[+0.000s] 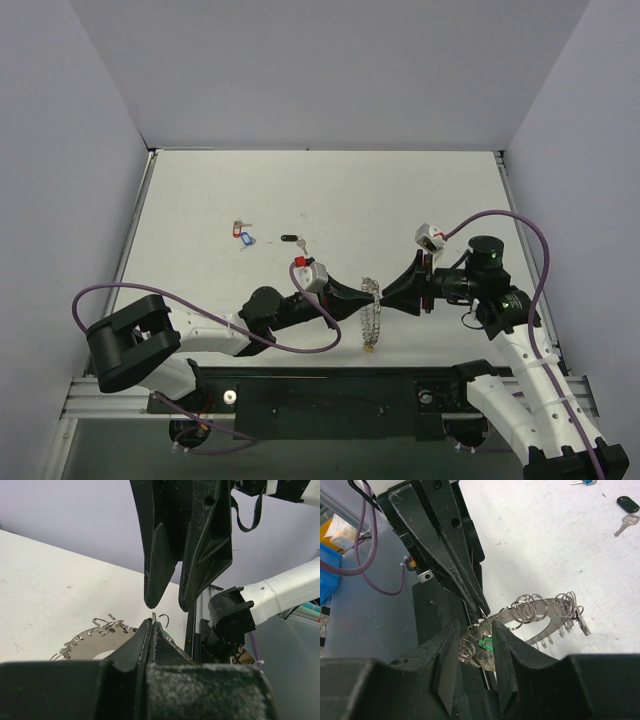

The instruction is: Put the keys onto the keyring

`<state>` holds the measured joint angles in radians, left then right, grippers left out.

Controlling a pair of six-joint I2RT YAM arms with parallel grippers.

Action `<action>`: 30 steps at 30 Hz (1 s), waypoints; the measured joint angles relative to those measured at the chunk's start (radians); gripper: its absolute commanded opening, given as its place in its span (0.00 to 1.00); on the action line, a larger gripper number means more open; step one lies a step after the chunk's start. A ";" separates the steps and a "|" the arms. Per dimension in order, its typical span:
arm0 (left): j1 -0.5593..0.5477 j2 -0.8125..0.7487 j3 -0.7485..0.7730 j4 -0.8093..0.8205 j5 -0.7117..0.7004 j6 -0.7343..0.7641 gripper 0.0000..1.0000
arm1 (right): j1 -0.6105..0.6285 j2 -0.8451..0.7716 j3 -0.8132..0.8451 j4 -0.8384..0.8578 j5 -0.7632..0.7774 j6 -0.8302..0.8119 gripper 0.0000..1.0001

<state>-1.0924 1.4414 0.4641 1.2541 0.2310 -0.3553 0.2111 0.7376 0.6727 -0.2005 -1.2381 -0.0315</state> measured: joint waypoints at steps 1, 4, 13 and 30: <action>0.000 0.000 0.000 0.000 -0.002 0.000 0.00 | 0.000 0.000 -0.005 0.003 0.000 0.000 0.28; 0.000 0.000 0.000 0.000 -0.005 0.000 0.00 | 0.000 0.000 -0.023 0.011 0.001 0.000 0.29; 0.000 -0.001 0.000 0.000 -0.012 0.000 0.00 | 0.013 0.000 -0.038 0.032 0.019 0.006 0.30; -0.013 -0.002 0.000 0.000 -0.047 0.019 0.00 | 0.026 0.000 -0.064 0.114 0.085 0.093 0.27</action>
<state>-1.1057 1.4399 0.4644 1.2541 0.1841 -0.3363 0.2375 0.7376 0.6083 -0.0868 -1.1530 0.0616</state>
